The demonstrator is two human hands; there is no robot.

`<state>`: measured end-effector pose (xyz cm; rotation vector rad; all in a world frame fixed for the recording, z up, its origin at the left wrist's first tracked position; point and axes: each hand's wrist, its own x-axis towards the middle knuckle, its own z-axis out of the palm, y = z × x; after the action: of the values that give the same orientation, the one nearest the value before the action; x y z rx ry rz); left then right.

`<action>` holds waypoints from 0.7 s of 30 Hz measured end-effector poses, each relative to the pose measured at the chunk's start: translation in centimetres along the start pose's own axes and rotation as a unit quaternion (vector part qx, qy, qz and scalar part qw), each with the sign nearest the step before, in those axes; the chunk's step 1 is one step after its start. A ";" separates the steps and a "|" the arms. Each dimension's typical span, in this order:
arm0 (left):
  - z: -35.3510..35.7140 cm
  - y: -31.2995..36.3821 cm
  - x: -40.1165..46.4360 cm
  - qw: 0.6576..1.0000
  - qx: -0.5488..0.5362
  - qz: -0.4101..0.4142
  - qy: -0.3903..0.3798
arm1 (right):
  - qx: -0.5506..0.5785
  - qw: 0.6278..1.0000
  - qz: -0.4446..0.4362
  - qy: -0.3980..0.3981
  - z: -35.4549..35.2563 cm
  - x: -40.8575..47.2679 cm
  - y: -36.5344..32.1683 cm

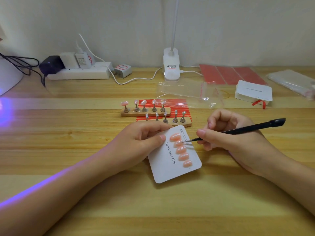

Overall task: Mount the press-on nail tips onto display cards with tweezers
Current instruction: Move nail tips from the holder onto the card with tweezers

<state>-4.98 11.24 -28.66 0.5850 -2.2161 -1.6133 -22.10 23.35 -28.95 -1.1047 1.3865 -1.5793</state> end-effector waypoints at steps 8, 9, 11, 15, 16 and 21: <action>0.1 0.1 0.0 1.000 0.006 -0.001 -0.004 | 0.004 1.000 -0.002 0.000 0.1 0.0 0.0; 0.1 0.1 0.0 1.000 0.004 -0.001 -0.005 | 0.006 1.000 -0.002 -0.001 0.1 0.1 0.0; 0.0 0.1 0.0 1.000 -0.004 -0.006 -0.009 | 0.006 1.000 -0.003 -0.003 0.0 0.0 0.0; -0.1 0.0 0.1 0.999 -0.022 -0.017 -0.024 | -0.001 1.000 -0.007 -0.008 0.0 0.1 0.1; -0.1 0.1 0.1 0.999 -0.023 -0.017 -0.027 | -0.003 1.000 -0.008 -0.011 0.0 0.2 0.1; -0.2 0.3 0.0 0.998 -0.042 -0.021 -0.042 | -0.015 0.999 -0.017 -0.025 -0.1 0.1 0.0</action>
<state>-4.92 11.15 -28.33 0.5534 -2.1957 -1.7744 -22.23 23.28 -28.92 -1.1839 1.3699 -1.5490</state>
